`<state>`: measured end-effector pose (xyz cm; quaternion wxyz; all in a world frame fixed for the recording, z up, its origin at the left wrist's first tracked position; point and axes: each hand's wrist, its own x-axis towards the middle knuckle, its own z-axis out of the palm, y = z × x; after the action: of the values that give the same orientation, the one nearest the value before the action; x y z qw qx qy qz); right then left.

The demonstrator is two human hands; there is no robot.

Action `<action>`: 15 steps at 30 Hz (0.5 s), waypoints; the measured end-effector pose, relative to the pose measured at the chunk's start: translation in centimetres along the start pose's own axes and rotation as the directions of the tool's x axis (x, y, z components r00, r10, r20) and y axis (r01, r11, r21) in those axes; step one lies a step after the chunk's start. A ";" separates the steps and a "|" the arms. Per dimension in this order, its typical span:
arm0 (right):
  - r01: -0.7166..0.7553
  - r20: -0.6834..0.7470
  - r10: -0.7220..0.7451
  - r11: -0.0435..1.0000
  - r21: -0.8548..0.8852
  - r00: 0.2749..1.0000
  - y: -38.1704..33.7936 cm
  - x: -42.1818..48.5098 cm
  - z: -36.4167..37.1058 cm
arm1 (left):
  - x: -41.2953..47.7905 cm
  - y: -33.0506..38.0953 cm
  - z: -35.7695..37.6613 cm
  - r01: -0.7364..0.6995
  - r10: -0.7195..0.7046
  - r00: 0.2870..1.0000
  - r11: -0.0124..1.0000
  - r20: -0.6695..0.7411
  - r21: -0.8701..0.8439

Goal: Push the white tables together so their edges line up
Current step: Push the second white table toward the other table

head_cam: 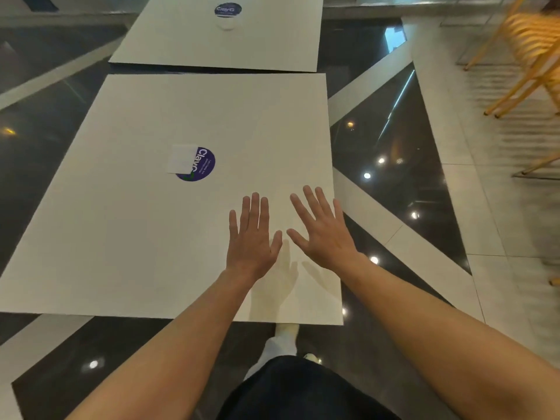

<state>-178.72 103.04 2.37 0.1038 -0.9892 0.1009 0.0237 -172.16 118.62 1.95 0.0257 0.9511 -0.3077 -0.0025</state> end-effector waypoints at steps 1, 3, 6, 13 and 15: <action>0.013 0.006 -0.013 1.000 -0.003 1.000 0.8 0.6 -0.3 | 1.0 0.8 0.2 -0.001 0.001 1.000 1.000 -0.003 -0.001; 0.038 0.012 -0.038 0.999 -0.011 0.999 2.3 1.8 -0.7 | 2.9 2.2 0.9 -0.002 0.002 1.000 1.000 -0.005 -0.002; 0.044 0.030 -0.043 0.999 -0.005 0.999 4.8 3.6 -1.4 | 5.7 4.3 1.5 0.009 -0.009 1.000 1.000 0.014 0.013; 0.103 0.095 -0.104 0.995 0.015 0.990 12.2 7.0 -1.6 | 10.9 9.5 3.1 0.054 -0.055 0.998 0.997 0.020 0.051; 0.144 0.096 -0.147 0.989 0.033 0.984 15.0 7.7 -1.5 | 12.1 11.7 3.5 0.087 -0.087 0.996 0.996 0.011 0.024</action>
<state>-174.18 86.83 0.29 0.1231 -0.9901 0.0233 0.0635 -169.29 101.92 -0.80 0.0123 0.9638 -0.2662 -0.0056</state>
